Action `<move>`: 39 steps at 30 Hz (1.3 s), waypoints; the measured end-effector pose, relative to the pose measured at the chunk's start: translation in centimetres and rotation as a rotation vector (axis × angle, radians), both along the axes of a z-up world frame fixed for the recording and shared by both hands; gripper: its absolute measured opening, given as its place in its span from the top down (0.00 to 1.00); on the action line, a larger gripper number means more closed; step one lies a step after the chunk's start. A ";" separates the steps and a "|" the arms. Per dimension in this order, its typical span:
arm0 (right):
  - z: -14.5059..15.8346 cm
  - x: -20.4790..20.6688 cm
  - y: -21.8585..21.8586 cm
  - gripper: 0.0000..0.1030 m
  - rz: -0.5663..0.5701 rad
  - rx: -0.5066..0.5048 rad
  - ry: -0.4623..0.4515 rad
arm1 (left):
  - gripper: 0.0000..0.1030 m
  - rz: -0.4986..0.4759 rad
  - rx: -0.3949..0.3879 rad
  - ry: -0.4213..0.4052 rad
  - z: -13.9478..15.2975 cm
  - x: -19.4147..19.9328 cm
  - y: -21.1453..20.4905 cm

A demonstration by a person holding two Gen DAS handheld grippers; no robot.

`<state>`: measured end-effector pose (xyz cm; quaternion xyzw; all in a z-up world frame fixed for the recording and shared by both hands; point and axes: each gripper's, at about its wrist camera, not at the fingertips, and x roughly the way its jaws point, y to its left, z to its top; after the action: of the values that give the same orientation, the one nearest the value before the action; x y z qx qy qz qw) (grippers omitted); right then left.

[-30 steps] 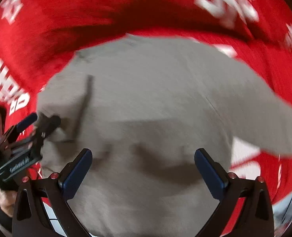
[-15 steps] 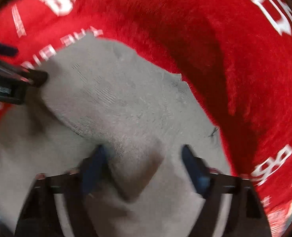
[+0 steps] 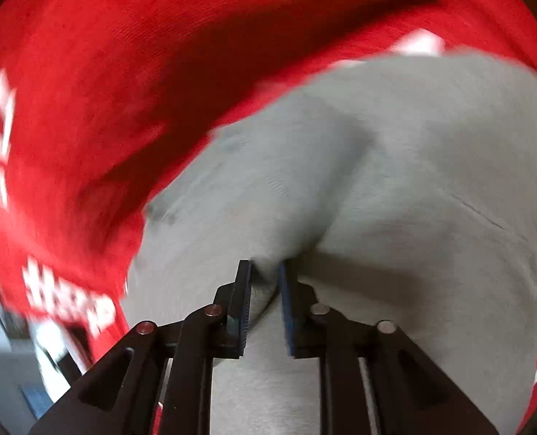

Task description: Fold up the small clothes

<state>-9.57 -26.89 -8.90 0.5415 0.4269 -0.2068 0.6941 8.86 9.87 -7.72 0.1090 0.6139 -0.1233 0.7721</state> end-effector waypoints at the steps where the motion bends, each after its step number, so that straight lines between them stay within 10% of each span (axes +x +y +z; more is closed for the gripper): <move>1: -0.3 -0.9 -0.6 0.78 -0.038 0.039 -0.012 | 0.01 0.000 0.000 0.003 0.0 0.0 -0.1; 5: 0.2 -1.9 -0.7 0.55 -0.009 0.090 -0.033 | 0.01 0.010 -0.022 0.032 0.6 1.0 0.1; 20: -4.9 5.8 18.1 0.49 0.208 0.492 -0.110 | 0.16 0.007 -0.137 0.177 -1.2 8.5 -0.9; 23: -5.3 6.8 18.9 0.57 0.175 0.484 -0.110 | 0.41 0.002 -0.146 0.173 -1.3 8.8 -0.6; 24: -5.3 7.1 19.0 0.95 0.169 0.480 -0.105 | 0.65 -0.007 -0.162 0.169 -1.1 9.0 -0.4; 26: -5.1 7.6 19.1 0.94 0.165 0.480 -0.118 | 0.89 -0.016 -0.221 0.196 -1.0 9.8 0.2; 35: -6.4 9.2 22.5 0.91 0.266 0.471 -0.058 | 0.89 -0.017 -0.145 0.137 -0.9 10.6 2.9; 39: -3.6 6.6 18.2 0.67 0.314 0.366 -0.071 | 0.89 -0.015 -0.125 0.103 0.3 9.9 3.5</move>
<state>-2.99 -8.64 -12.54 0.5922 0.5117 0.0035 0.6225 18.72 13.38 -7.45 0.0586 0.6430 -0.1725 0.7439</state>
